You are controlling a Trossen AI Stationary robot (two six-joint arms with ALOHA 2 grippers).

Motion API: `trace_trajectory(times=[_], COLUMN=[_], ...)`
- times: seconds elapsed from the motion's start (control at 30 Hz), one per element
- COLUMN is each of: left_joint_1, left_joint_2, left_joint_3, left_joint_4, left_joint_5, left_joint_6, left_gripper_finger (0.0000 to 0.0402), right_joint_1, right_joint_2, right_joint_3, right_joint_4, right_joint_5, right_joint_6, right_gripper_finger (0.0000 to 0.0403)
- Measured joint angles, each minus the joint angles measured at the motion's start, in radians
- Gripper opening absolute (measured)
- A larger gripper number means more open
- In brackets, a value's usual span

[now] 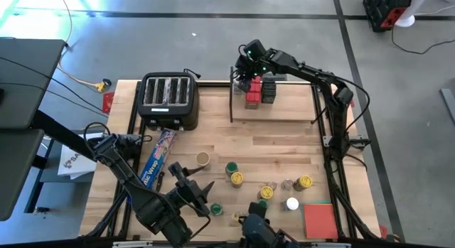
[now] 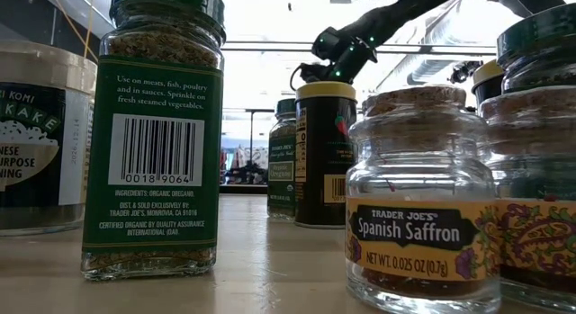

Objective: Shelf spices
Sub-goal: Put the top left white seasoning bottle on the shelf

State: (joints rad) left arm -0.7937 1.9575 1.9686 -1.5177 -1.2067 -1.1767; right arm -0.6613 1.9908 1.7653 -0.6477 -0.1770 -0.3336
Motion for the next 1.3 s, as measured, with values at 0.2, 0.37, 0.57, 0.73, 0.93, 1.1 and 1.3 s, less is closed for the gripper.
trace_trajectory(times=[0.2,0.37,0.57,0.73,0.93,1.1,1.3], left_joint_1=[-0.001,-0.002,-0.006,-0.006,-0.006,-0.006,-0.006], left_joint_2=[0.000,0.000,0.000,0.000,0.000,0.000,0.000], left_joint_3=[0.000,0.000,0.000,0.000,0.000,0.000,0.000], left_joint_4=[0.002,0.004,0.005,0.005,0.004,0.004,0.004], left_joint_5=[0.000,0.000,0.000,0.000,0.000,0.000,0.000], left_joint_6=[0.000,0.000,-0.008,-0.009,-0.016,-0.016,-0.017], left_gripper_finger=[0.0268,0.0268,0.0268,0.0268,0.0268,0.0268,0.0268], right_joint_1=[-0.002,-0.010,-0.027,-0.032,-0.032,-0.025,-0.003], right_joint_2=[0.000,0.000,0.000,0.000,0.000,-0.012,-0.101], right_joint_3=[0.000,0.000,0.000,0.000,0.000,-0.001,-0.001], right_joint_4=[-0.007,-0.015,-0.044,-0.048,-0.046,-0.038,-0.062], right_joint_5=[0.010,0.011,0.035,0.046,0.051,0.064,0.065], right_joint_6=[-0.007,-0.007,-0.007,-0.007,-0.007,-0.008,-0.026], right_gripper_finger=[0.0140,0.0140,0.0139,0.0139,0.0139,0.0139,0.0139])
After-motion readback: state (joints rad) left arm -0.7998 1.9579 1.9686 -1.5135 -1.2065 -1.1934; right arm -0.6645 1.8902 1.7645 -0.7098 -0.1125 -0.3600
